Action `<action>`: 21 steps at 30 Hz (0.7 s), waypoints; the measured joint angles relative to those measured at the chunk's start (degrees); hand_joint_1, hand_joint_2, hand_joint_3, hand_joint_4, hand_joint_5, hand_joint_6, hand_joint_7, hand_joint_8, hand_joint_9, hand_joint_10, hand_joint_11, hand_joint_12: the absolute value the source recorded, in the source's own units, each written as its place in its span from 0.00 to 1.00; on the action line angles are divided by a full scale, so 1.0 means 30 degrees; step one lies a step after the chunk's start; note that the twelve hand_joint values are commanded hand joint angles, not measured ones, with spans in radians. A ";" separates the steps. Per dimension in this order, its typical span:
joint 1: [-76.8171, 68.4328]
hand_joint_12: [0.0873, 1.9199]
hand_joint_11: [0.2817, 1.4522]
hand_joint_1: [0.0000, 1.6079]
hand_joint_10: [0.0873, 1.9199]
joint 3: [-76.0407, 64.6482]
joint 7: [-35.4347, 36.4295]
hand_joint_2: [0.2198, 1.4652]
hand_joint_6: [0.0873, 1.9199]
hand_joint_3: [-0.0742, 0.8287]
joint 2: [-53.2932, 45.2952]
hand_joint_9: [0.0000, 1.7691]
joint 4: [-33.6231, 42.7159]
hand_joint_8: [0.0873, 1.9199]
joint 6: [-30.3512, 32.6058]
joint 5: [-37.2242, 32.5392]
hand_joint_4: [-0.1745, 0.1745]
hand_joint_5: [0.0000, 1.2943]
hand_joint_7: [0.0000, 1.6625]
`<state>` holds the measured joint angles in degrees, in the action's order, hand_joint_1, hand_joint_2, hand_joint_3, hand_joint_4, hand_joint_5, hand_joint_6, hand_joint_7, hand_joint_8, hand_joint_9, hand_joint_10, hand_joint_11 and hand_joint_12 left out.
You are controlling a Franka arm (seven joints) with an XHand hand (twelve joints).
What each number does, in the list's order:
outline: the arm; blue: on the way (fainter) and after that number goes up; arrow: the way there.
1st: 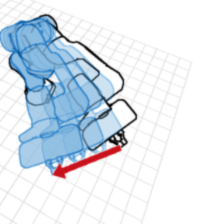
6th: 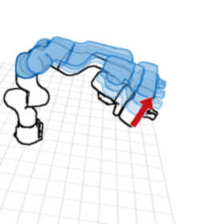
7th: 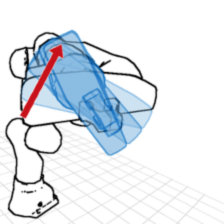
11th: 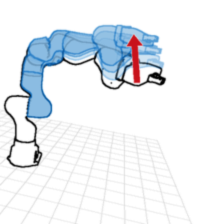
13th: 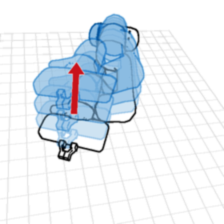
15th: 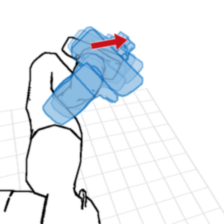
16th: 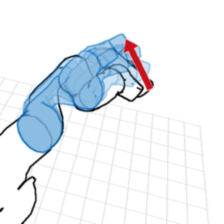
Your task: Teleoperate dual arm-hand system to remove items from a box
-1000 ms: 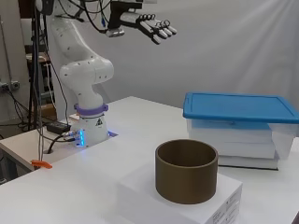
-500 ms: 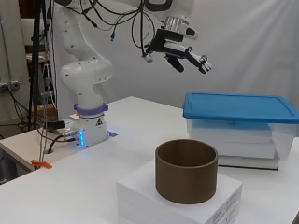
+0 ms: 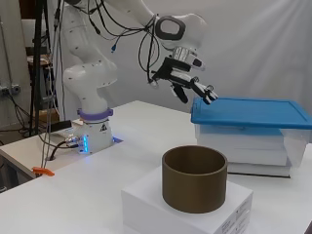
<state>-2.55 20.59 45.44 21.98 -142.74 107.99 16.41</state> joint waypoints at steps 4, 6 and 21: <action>0.0033 0.00 0.06 0.18 0.00 0.0476 -0.0445 0.40 0.00 0.07 -0.0798 0.04 0.0347 0.00 -0.1006 0.0862 0.42 0.00 0.00; 0.0004 0.00 0.06 0.25 0.00 0.0492 -0.0765 0.45 0.00 0.10 -0.0788 0.04 0.0014 0.00 -0.0774 0.1287 0.42 0.00 0.00; -0.0739 0.26 0.32 0.83 0.51 -0.1268 0.3275 0.80 0.86 0.08 0.0625 0.51 -0.3304 0.69 0.7084 0.3576 0.01 0.44 0.47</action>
<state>-4.77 16.79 55.26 23.86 -152.65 129.24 27.14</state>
